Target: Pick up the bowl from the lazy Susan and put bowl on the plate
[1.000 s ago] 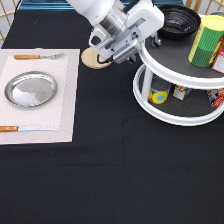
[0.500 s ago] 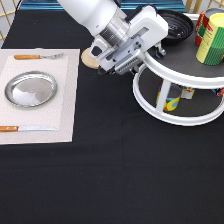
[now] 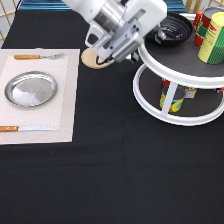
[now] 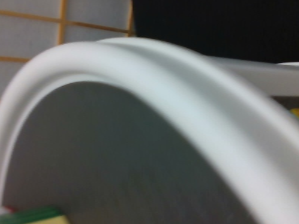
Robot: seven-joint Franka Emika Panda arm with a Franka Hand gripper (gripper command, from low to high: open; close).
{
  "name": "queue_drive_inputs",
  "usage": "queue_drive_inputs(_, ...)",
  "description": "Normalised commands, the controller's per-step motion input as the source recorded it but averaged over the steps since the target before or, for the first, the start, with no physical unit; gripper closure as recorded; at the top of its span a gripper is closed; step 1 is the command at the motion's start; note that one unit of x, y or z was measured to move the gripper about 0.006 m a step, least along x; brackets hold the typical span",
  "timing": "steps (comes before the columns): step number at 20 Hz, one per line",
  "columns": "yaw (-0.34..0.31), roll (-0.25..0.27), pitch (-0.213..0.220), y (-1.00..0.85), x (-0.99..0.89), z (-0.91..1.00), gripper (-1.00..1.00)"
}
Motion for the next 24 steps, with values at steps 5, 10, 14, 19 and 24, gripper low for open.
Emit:
queue_drive_inputs(5,0.0,-0.054,-0.131,0.27,-0.74,0.61,-1.0)
queue_drive_inputs(10,-0.019,-0.147,-0.076,0.24,-0.78,0.22,-1.0)
queue_drive_inputs(14,-0.02,-0.223,-0.073,0.12,-0.78,-0.01,-1.0)
queue_drive_inputs(19,0.0,-0.268,-0.077,0.24,-0.73,-0.07,-1.0)
queue_drive_inputs(24,0.022,-0.247,-0.053,0.57,-0.23,0.0,-1.0)
